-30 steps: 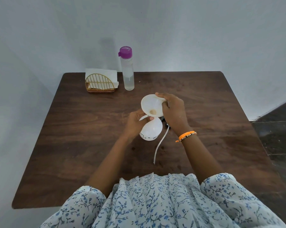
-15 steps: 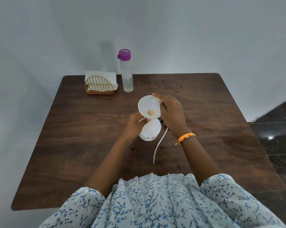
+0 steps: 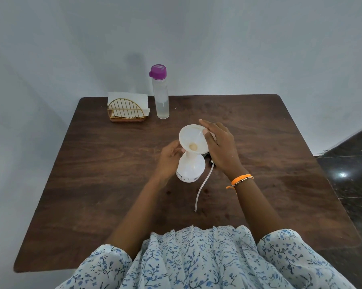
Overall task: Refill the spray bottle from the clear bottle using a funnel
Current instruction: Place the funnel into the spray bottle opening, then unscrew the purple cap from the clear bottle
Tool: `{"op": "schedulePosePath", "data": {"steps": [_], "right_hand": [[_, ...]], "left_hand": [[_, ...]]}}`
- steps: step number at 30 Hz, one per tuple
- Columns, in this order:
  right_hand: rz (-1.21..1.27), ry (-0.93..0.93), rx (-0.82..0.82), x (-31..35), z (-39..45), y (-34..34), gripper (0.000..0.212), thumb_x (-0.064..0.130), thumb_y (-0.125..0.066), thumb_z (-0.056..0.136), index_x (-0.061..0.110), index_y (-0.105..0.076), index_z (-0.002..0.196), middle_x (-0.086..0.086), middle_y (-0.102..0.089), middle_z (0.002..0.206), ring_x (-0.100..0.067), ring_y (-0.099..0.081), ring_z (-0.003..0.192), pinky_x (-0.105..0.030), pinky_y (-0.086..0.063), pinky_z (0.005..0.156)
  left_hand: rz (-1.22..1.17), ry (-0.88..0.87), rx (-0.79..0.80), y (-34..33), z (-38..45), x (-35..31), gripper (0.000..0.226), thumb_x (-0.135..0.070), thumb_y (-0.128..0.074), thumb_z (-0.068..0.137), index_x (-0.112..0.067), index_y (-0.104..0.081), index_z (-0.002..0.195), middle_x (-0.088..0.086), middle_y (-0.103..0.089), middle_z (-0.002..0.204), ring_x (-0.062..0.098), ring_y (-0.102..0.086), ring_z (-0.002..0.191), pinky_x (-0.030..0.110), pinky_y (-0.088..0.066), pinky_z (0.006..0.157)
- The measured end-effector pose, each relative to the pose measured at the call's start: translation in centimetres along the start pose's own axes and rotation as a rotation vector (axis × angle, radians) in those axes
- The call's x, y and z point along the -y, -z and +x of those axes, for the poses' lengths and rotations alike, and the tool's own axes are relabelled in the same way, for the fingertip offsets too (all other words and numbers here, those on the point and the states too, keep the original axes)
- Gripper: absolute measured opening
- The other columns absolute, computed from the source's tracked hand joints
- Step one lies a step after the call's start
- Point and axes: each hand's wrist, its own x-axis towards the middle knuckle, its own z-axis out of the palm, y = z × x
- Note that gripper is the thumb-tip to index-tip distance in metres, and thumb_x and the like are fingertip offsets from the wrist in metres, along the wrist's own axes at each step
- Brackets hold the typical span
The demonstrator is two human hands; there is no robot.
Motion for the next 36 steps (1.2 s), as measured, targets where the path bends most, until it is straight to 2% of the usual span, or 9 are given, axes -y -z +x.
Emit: {"op": "schedulePosePath", "data": {"steps": [3,8,14,20,23,26,28,32,36], "right_hand": [[0.003,0.000,-0.002,-0.2,0.2,0.1,0.035,0.022,-0.040,0.095,0.018,-0.057,0.125,-0.003,-0.059,0.111,-0.019,-0.052,0.104,-0.033,-0.044,0.088],[0.072,-0.051,-0.004,-0.3,1.9,0.3,0.030,0.018,-0.040,0.099,0.018,-0.062,0.119,0.006,-0.058,0.105,-0.020,-0.052,0.105,-0.029,-0.042,0.087],[0.124,-0.009,0.018,0.4,5.9,0.5,0.027,0.018,-0.042,0.099,0.015,-0.066,0.111,0.004,-0.063,0.095,-0.012,-0.056,0.095,-0.025,-0.043,0.083],[-0.065,0.137,0.240,0.7,12.9,-0.9,0.021,0.012,-0.051,0.092,0.014,-0.067,0.105,0.000,-0.063,0.097,-0.013,-0.057,0.088,-0.028,-0.045,0.080],[-0.155,0.217,0.347,1.5,16.6,-2.7,0.028,0.007,-0.052,0.090,0.009,-0.060,0.118,-0.007,-0.056,0.110,-0.019,-0.056,0.098,-0.025,-0.042,0.086],[-0.243,0.302,0.415,2.0,19.3,-4.8,0.046,0.009,-0.053,0.090,0.007,-0.042,0.135,-0.012,-0.041,0.136,-0.027,-0.046,0.120,-0.034,-0.040,0.101],[-0.262,0.325,0.422,2.2,20.5,-6.1,0.054,0.010,-0.055,0.090,0.008,-0.034,0.139,-0.011,-0.031,0.145,-0.031,-0.040,0.124,-0.037,-0.038,0.102],[-0.298,0.384,0.407,2.3,22.1,-8.3,0.061,0.009,-0.064,0.084,0.009,-0.033,0.137,-0.012,-0.023,0.148,-0.032,-0.048,0.112,-0.036,-0.041,0.093],[-0.187,0.308,0.316,2.1,23.2,-9.2,0.055,0.004,-0.071,0.077,0.008,-0.042,0.124,-0.016,-0.036,0.135,-0.032,-0.053,0.108,-0.030,-0.046,0.084]], "left_hand": [[-0.007,0.014,-0.043,0.0,0.3,-0.2,0.027,-0.012,-0.062,0.090,-0.021,-0.064,0.116,-0.003,-0.068,0.115,0.017,-0.063,0.108,0.042,-0.053,0.093],[-0.022,0.079,-0.079,0.3,1.0,-0.5,0.022,-0.013,-0.055,0.094,-0.026,-0.064,0.109,-0.003,-0.067,0.115,0.018,-0.061,0.110,0.044,-0.052,0.094],[-0.040,0.077,-0.170,1.6,3.3,-1.6,0.025,-0.006,-0.047,0.096,-0.020,-0.062,0.110,-0.010,-0.064,0.103,0.001,-0.058,0.096,0.016,-0.048,0.081],[-0.061,0.100,-0.264,2.9,6.9,-2.8,0.028,-0.002,-0.045,0.096,-0.017,-0.062,0.112,-0.004,-0.064,0.107,0.005,-0.058,0.100,0.013,-0.044,0.078],[-0.084,0.124,-0.305,3.5,8.9,-3.3,0.030,0.000,-0.044,0.095,-0.018,-0.061,0.111,-0.004,-0.063,0.106,0.007,-0.057,0.101,0.016,-0.043,0.084],[-0.078,0.178,-0.325,3.7,10.5,-3.6,0.029,-0.003,-0.044,0.096,-0.022,-0.060,0.111,-0.004,-0.063,0.112,0.008,-0.056,0.108,0.022,-0.040,0.089],[-0.068,0.202,-0.334,3.8,11.2,-3.8,0.029,-0.003,-0.043,0.096,-0.023,-0.059,0.111,-0.004,-0.062,0.115,0.008,-0.055,0.110,0.022,-0.038,0.090],[-0.059,0.200,-0.325,4.0,12.1,-4.2,0.031,0.001,-0.042,0.096,-0.021,-0.059,0.110,-0.004,-0.062,0.112,0.007,-0.056,0.107,0.016,-0.039,0.089],[-0.039,0.221,-0.315,4.1,12.5,-4.2,0.030,-0.001,-0.044,0.095,-0.021,-0.059,0.112,-0.005,-0.062,0.113,0.006,-0.055,0.108,0.015,-0.038,0.090]]}}
